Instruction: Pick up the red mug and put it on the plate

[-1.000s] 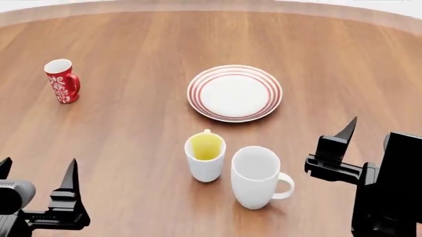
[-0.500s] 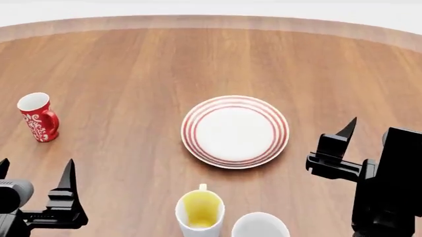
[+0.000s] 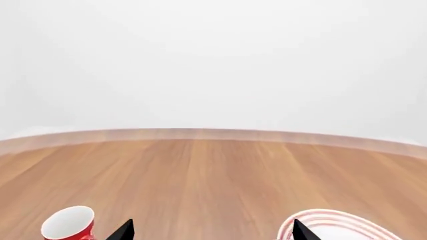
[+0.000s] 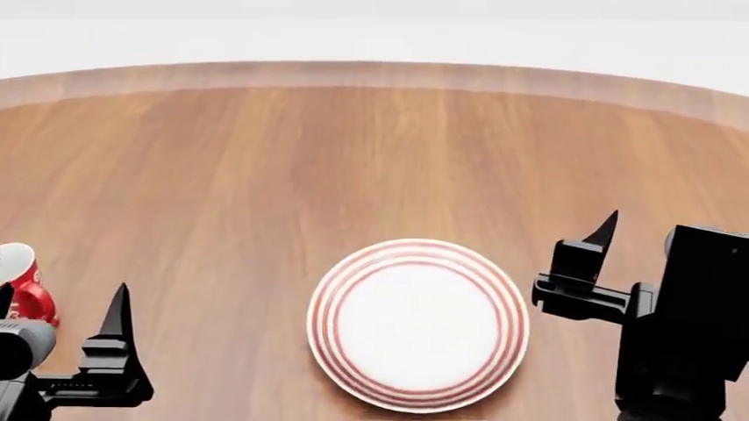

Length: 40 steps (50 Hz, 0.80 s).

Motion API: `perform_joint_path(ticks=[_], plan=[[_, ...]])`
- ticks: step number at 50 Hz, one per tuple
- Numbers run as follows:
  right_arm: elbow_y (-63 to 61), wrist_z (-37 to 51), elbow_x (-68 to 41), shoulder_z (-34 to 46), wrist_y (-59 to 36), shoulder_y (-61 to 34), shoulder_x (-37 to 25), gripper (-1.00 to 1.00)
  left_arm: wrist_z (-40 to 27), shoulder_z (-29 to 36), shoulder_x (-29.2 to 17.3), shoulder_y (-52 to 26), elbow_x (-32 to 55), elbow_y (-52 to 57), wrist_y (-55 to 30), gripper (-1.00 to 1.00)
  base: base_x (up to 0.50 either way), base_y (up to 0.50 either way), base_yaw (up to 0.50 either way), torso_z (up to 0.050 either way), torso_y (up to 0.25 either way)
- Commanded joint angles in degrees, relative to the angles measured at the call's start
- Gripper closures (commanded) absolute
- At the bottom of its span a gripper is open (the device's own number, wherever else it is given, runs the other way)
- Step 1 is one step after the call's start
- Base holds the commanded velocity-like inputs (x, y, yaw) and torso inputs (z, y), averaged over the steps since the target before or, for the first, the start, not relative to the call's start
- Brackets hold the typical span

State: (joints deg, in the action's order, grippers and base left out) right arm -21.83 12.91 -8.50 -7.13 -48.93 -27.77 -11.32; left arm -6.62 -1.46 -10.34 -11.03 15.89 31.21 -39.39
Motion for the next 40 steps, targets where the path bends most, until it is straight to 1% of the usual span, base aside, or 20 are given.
perform_joint_path(ticks=[1,15,27,28,38,40], plan=[[0.2,-0.1,-0.5,0.4,-0.1,0.0,-0.2,-1.00,-0.4,0.1,-0.3,-0.1,0.4,-0.5,0.3,-1.00,0.50,0.00,0.00,0.000,0.000],[1.4,0.0,-0.5,1.3,1.3,0.2,-0.5,-1.00,-0.5,0.3,-0.6,0.2,0.7,-1.7,1.5,-1.00,0.50,0.00,0.00,0.000,0.001],[1.7,1.1,-0.2,1.4,1.7,0.5,-0.4,-1.00,-0.8,0.3,-0.8,0.5,1.2,-2.2,2.1,-1.00,0.01,0.00,0.00,0.000,0.001],[1.7,0.6,-1.0,1.3,0.2,0.1,-0.4,-1.00,-0.8,0.4,-0.8,0.5,1.2,-2.2,2.1,-1.00,0.00,0.00,0.00,0.000,0.000],[2.4,1.2,-0.8,1.6,1.0,0.2,-0.5,-1.00,-1.1,0.6,-1.0,0.6,1.6,-2.3,2.3,-1.00,0.50,0.00,0.00,0.000,0.001],[2.4,1.5,-0.6,1.5,1.5,0.3,-0.4,-1.00,-1.1,0.6,-1.0,0.5,1.6,-2.5,2.3,-1.00,0.00,0.00,0.00,0.000,0.000]])
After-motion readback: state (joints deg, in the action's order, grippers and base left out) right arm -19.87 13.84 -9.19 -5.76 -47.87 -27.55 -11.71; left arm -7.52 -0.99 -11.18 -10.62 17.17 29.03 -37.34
